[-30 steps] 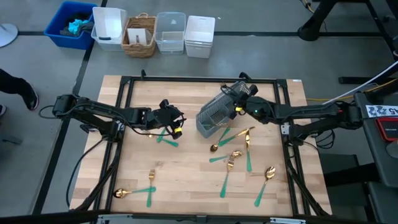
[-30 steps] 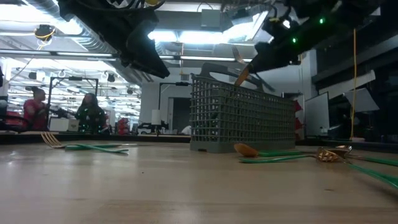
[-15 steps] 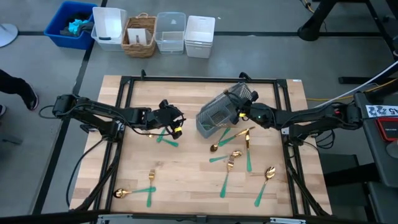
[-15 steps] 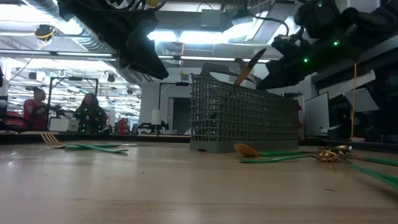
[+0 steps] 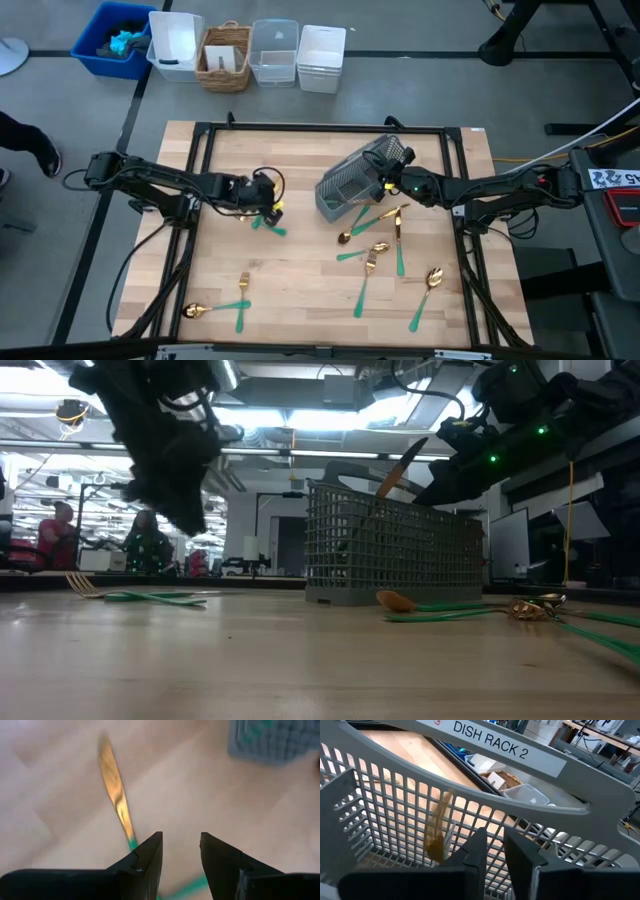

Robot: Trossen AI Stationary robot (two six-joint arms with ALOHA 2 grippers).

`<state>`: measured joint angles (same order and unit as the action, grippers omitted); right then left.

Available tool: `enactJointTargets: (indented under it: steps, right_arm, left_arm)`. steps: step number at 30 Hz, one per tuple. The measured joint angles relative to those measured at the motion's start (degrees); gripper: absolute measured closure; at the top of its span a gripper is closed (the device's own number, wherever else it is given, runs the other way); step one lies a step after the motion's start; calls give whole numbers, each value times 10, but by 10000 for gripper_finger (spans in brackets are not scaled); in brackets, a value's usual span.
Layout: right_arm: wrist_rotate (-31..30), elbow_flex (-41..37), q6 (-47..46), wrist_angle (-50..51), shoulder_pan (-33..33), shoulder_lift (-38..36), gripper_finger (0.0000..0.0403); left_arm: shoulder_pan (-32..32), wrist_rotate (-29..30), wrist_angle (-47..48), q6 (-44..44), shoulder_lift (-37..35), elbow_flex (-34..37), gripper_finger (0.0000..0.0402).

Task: Sort silverware
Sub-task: Put the top left fork into the basket

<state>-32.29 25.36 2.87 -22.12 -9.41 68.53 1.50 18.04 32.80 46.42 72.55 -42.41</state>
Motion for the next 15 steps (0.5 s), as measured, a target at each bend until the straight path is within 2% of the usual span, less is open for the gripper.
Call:
enactJointTargets:
  steps: [9,15]
  right_arm:
    - [0,0,0,-1,0,0,322]
    - [0,0,0,-5,0,0,322]
  left_arm:
    - [0,-161,76,255,0,0,279]
    - [0,-187,137,354,0,0,279]
